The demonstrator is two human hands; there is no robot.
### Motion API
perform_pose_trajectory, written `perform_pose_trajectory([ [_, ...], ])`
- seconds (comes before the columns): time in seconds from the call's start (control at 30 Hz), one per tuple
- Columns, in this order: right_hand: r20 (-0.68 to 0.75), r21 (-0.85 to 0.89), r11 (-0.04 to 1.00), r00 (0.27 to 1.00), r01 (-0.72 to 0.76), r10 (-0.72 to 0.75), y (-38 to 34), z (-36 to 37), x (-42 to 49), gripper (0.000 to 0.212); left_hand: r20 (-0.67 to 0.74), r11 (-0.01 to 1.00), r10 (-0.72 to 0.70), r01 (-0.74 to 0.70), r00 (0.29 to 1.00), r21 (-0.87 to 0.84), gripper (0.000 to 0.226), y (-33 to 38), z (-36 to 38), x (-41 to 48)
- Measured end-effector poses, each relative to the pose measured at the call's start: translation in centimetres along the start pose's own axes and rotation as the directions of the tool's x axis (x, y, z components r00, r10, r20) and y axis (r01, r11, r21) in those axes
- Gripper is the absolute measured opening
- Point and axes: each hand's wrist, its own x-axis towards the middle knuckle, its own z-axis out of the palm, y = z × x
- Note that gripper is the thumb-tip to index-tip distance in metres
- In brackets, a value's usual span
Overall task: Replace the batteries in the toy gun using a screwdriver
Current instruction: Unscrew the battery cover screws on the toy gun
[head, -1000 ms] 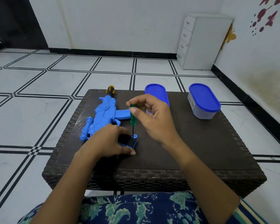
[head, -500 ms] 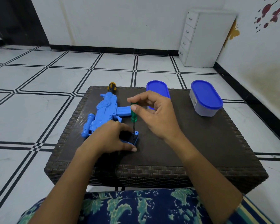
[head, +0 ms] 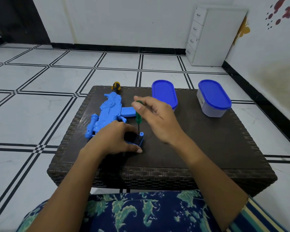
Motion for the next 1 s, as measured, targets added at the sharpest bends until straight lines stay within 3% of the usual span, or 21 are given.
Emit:
perform_pose_trajectory([
  [0.1,-0.032,-0.154,0.985,0.996,0.083,-0.089,0.3,0.6,0.0,0.025,0.0,1.0,0.002,-0.002,1.0,0.004,0.061,-0.1,0.0,-0.1],
  [0.27,-0.06,-0.093,0.994,0.996,0.057,-0.063,-0.3,0.3,0.0,0.01,-0.007,1.0,0.014,-0.014,1.0,0.009,0.059,0.2,-0.1,-0.1],
  [0.43,-0.075,-0.079,0.993,0.993,0.085,-0.091,-0.8,-0.3,-0.2,0.031,0.016,1.0,0.002,-0.002,1.0,-0.01,0.067,-0.1,0.0,0.0],
  [0.63,-0.146,-0.089,0.98,0.971,0.179,-0.191,-1.1,-0.4,-0.1,0.008,0.012,1.0,-0.001,0.001,1.0,-0.014,0.058,0.0,-0.1,0.0],
  [0.73,-0.22,-0.136,0.965,0.943,0.224,-0.25,-0.9,-0.4,0.1,0.018,0.004,1.0,0.001,-0.001,1.0,0.0,0.057,0.0,-0.2,0.0],
  [0.83,-0.264,-0.14,0.965,0.93,0.223,-0.254,-0.6,-0.5,0.3,0.02,0.006,1.0,0.001,-0.001,1.0,0.007,0.061,0.1,-0.1,0.0],
  [1.0,-0.206,-0.116,0.981,0.963,0.153,-0.174,-0.9,-0.8,0.2,0.018,0.014,1.0,-0.004,0.004,1.0,0.007,0.061,0.3,-0.1,-0.1],
])
